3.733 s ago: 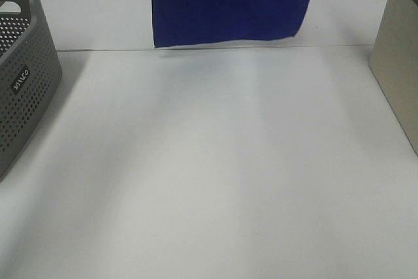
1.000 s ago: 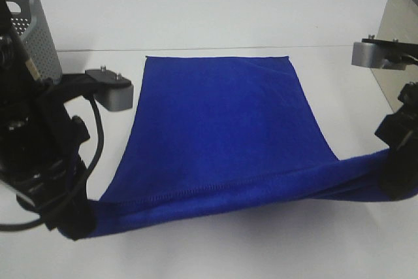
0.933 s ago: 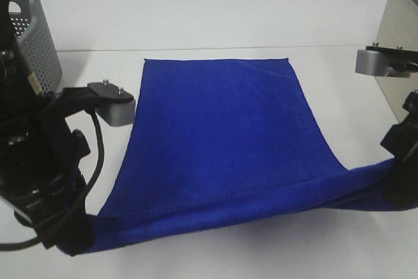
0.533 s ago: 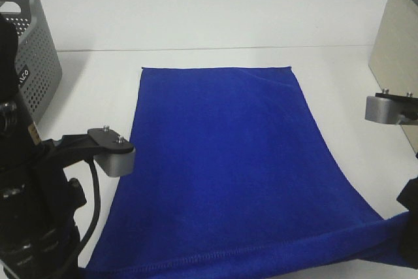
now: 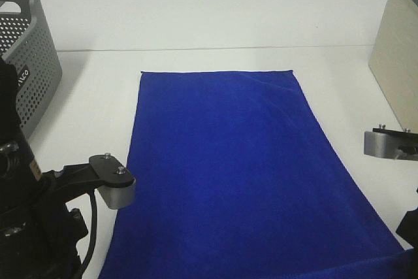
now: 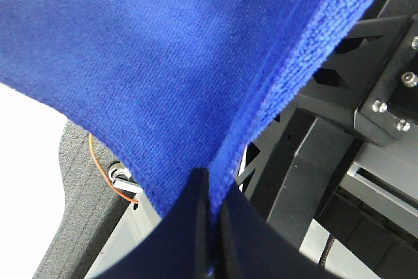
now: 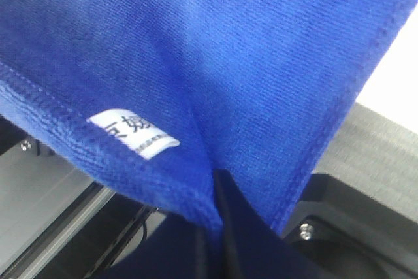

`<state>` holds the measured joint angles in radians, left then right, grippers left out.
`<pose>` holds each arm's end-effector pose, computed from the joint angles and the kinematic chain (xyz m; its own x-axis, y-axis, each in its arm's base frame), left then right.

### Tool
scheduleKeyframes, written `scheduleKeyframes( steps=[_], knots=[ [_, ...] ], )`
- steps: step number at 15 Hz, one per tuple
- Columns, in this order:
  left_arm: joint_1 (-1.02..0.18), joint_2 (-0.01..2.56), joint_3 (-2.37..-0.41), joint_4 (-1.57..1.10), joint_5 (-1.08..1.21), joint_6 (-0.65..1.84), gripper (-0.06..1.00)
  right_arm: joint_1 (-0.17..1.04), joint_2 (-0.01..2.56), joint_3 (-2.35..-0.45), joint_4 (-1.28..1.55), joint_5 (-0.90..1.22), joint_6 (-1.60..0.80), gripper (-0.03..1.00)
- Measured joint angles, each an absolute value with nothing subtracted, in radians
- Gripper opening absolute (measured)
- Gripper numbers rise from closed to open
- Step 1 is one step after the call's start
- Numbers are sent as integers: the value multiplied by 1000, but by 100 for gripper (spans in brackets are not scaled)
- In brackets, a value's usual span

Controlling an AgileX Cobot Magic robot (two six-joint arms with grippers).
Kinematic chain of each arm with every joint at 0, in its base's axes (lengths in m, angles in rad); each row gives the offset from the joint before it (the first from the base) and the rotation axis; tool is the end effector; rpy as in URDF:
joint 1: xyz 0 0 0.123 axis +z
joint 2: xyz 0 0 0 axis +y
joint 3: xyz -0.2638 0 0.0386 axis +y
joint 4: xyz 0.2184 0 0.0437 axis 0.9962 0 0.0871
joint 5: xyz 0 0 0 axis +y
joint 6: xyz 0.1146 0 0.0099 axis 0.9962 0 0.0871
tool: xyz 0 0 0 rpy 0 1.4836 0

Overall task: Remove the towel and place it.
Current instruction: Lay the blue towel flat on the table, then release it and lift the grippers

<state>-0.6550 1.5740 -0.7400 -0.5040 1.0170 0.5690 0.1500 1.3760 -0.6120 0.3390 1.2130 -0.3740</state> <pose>0.1335 -0.1622 0.1504 -0.6091 0.7930 0.0111 0.7139 0.5544 -0.4278 0.1354 0.0567 0.1653 -0.9024 -0.3752 0.2117 -0.2844 0.8879 0.3616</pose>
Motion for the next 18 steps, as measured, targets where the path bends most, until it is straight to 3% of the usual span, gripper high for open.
scheduleKeyframes(
  steps=[8,13,18],
  knots=[
    [-656,1648,-730,-563,1067,599,0,150,1398,-552,357,1208,-355,2],
    [-748,1650,-727,-570,1089,599,0,148,1401,-521,361,1208,-352,2],
    [-761,1686,-727,-578,1070,599,0,148,1401,-511,362,1208,-351,2]
  ],
)
